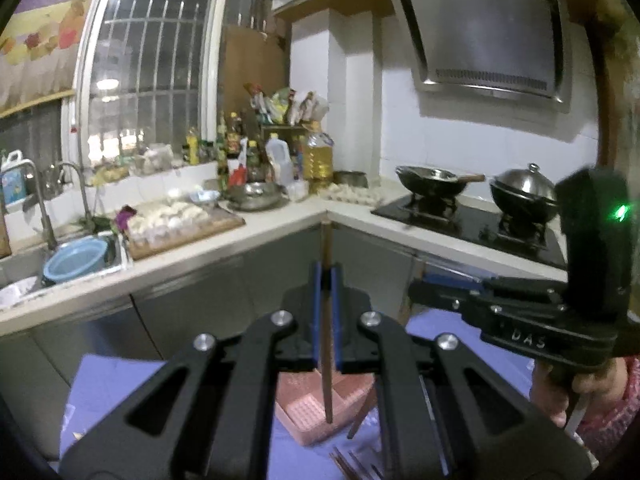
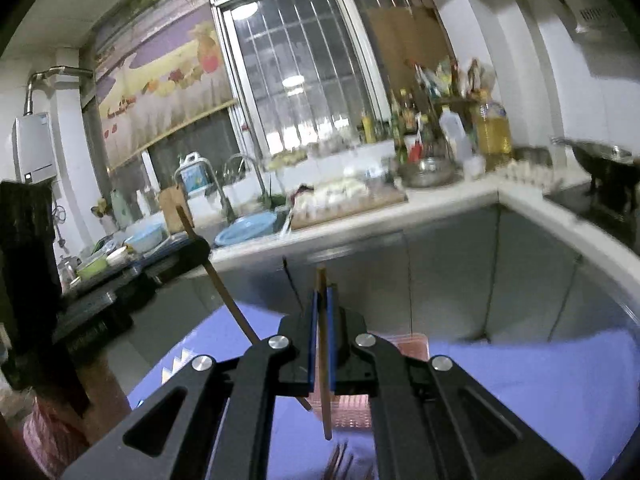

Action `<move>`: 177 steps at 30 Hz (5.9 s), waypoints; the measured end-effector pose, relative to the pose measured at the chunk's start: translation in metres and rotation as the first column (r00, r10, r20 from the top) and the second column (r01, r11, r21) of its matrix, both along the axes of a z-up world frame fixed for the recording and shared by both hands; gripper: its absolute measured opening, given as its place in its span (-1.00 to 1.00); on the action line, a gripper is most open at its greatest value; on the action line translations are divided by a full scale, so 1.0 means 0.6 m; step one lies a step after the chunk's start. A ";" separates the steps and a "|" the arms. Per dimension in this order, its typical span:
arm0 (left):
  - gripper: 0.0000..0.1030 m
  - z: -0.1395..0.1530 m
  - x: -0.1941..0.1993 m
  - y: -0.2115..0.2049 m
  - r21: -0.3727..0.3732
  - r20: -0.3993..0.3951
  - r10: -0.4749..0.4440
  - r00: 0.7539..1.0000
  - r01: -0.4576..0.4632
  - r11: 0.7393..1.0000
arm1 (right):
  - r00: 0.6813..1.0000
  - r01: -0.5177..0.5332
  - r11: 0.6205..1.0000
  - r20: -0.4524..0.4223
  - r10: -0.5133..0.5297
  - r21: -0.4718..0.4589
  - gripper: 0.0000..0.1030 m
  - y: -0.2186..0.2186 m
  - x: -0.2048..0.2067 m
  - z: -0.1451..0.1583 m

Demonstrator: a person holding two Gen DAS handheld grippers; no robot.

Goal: Organize utensils
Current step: 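Carry chopsticks over the pink basket and open both tools to drop them in, then move both open tools back to the chopstick pile, then grasp a chopstick with the left tool while the right tool grasps another, then lift both chopsticks into the pink basket and open both tools, then move both open tools back to the chopstick pile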

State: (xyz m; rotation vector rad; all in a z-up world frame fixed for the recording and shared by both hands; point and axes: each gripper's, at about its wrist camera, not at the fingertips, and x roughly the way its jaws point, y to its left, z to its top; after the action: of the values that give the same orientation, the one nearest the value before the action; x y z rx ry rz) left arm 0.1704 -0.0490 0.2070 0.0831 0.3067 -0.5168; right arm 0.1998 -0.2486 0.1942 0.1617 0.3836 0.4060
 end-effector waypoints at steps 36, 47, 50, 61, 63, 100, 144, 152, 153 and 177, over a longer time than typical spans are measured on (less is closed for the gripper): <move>-0.43 -0.342 -0.117 0.082 -0.005 -0.421 0.044 0.906 -0.051 0.999 | 0.976 0.035 0.999 -0.216 -0.034 -0.001 -0.47 -0.015 -0.151 -0.271; -0.43 -0.492 -0.143 -0.015 0.054 -0.657 -0.027 0.753 0.083 0.995 | 0.894 -0.098 0.977 -0.447 0.004 -0.188 -0.51 0.069 -0.276 -0.461; -0.43 -0.496 -0.131 -0.022 0.083 -0.657 -0.007 0.754 0.081 0.993 | 0.859 -0.230 0.973 -0.473 0.197 -0.014 -0.50 0.088 -0.279 -0.459; -0.72 -0.506 -0.111 0.009 0.083 -0.665 0.033 0.746 0.030 0.996 | 0.901 -0.032 0.999 -0.434 0.022 -0.014 -0.51 0.026 -0.236 -0.441; -0.72 -0.506 -0.111 0.011 0.088 -0.658 0.036 0.752 0.029 0.996 | 0.898 -0.007 0.998 -0.439 -0.018 -0.057 -0.50 0.026 -0.227 -0.448; -0.85 -0.495 -0.051 0.049 0.216 -0.594 0.053 0.802 0.095 0.972 | 0.869 0.000 0.956 -0.472 -0.146 -0.295 -0.85 0.004 -0.132 -0.454; -0.91 -0.050 -0.031 0.070 -0.096 -0.033 0.050 0.998 -0.053 0.994 | 0.969 0.128 0.991 0.208 -0.134 0.044 -0.90 -0.001 -0.079 -0.039; -0.91 -0.090 0.072 0.021 -0.038 -0.052 0.125 0.991 -0.128 0.991 | 0.953 0.179 0.980 0.233 -0.194 0.086 -0.90 0.023 0.045 -0.063; -0.91 -0.108 0.087 0.017 -0.023 -0.079 0.129 0.989 -0.131 0.991 | 0.959 0.180 0.981 0.206 -0.193 0.076 -0.90 0.026 0.064 -0.082; -0.51 -0.236 -0.102 0.123 -0.095 -0.196 0.274 0.942 -0.297 0.950 | 0.991 0.126 0.986 0.038 -0.131 0.113 -0.14 -0.012 -0.155 -0.198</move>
State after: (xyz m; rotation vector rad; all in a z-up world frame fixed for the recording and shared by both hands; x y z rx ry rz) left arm 0.1091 0.0248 0.0654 -0.1286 0.4553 -0.2524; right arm 0.1069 -0.2556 0.0756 0.2828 0.3045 0.3030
